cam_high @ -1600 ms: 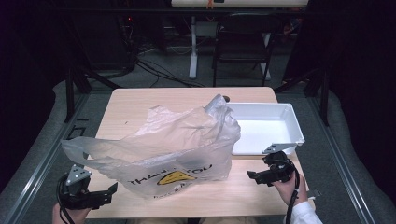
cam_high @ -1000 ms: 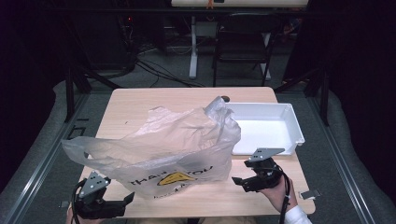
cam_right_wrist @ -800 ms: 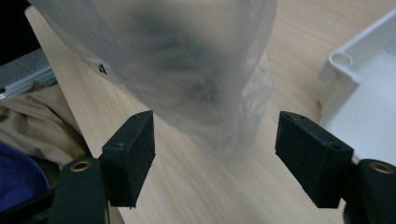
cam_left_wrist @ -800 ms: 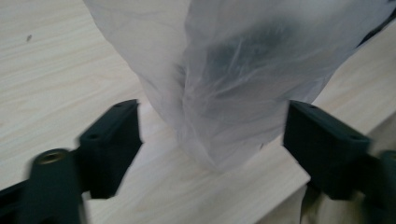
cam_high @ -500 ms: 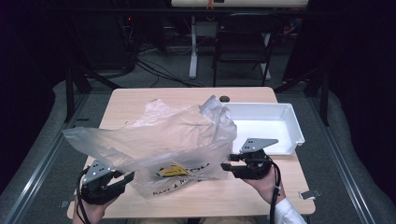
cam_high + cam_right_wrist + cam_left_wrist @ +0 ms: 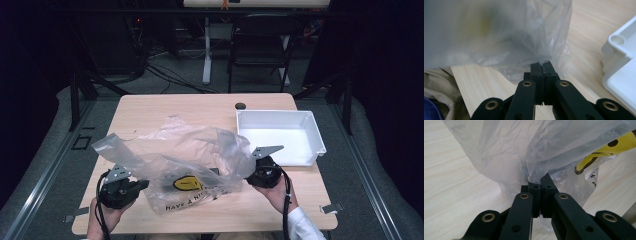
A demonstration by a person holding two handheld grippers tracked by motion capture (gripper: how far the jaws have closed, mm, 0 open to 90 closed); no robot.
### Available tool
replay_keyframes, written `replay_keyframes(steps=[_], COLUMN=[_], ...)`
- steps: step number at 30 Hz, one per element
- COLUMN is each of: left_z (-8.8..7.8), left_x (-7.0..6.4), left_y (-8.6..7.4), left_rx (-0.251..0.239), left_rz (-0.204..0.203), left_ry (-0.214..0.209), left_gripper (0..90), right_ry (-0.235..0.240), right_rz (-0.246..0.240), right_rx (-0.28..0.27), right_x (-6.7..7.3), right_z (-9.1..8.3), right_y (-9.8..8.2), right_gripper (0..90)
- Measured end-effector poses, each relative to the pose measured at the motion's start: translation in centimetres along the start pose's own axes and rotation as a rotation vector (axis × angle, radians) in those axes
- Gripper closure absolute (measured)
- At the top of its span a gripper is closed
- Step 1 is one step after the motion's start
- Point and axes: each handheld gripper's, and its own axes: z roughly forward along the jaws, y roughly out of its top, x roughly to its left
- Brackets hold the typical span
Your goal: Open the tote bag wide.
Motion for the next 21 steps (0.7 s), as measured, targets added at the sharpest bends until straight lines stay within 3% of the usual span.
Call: replay_keyframes(steps=[3, 11, 16, 19, 21], left_z=[0.5, 1.5, 2.0, 2.7, 3.3], left_x=[0.7, 0.9, 1.1, 2.0, 2.5], left_y=[-0.4, -0.8, -0.6, 0.0, 0.3], left_rx=[0.049, 0.104, 0.122, 0.136, 0.138], left_rz=[-0.017, -0.015, 0.001, 0.012, -0.003], left_ry=[-0.008, 0.029, 0.047, 0.064, 0.070], left_gripper=[89.4, 89.6, 89.7, 89.7, 89.7], right_ry=[-0.012, -0.029, -0.047, -0.054, -0.065], right_rz=[0.018, 0.052, 0.062, 0.064, 0.059], right_rx=[0.045, 0.135, 0.153, 0.169, 0.171], right_x=[-0.4, -1.1, -1.5, -1.7, -1.9], right_z=[1.1, 2.7, 3.2, 3.4, 3.6], right_y=[-0.6, -1.3, -1.3, -1.3, -1.3], right_gripper=[90.0, 90.0, 90.0, 90.0, 90.0])
